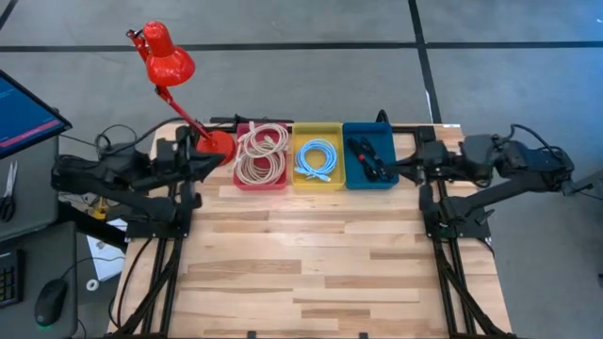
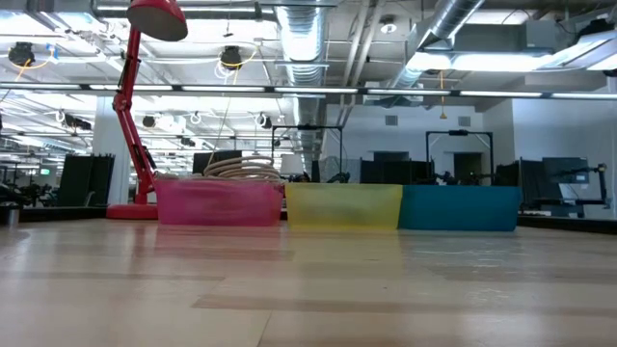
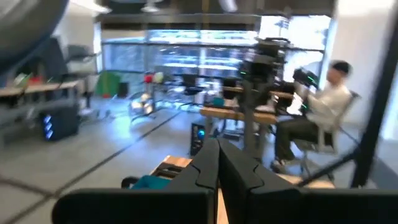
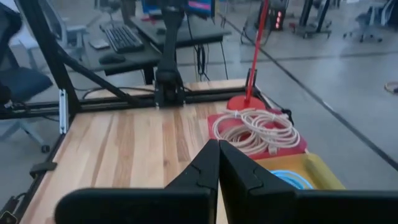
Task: Pick & Place USB Port
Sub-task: Return to Home Position
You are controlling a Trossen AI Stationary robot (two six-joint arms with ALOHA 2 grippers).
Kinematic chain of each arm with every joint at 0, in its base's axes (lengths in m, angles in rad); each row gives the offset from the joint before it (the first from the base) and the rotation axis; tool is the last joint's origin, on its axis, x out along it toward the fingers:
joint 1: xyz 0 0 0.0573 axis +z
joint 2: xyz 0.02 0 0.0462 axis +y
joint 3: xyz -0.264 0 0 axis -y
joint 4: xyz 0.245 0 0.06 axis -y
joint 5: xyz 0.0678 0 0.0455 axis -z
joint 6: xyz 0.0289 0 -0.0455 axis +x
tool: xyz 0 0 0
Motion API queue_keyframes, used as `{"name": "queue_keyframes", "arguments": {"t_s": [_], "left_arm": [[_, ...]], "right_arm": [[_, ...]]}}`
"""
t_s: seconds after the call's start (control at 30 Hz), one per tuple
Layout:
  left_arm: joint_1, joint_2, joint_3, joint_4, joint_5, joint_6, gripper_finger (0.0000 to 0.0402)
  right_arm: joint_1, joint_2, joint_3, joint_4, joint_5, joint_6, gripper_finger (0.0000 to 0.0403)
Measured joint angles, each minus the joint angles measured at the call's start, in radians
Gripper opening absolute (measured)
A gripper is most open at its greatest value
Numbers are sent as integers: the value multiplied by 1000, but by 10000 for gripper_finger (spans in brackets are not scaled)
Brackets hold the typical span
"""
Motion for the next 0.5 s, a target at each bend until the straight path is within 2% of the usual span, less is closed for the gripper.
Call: {"name": "queue_keyframes", "arguments": {"t_s": [0.23, 0.5], "left_arm": [[-79, -64, 0, -49, 9, 79, 7], [-88, -136, 0, -176, 9, 128, 8]], "right_arm": [[0, -111, -80, 43, -2, -40, 0], [-16, -241, -158, 45, 1, -69, 0]]}}
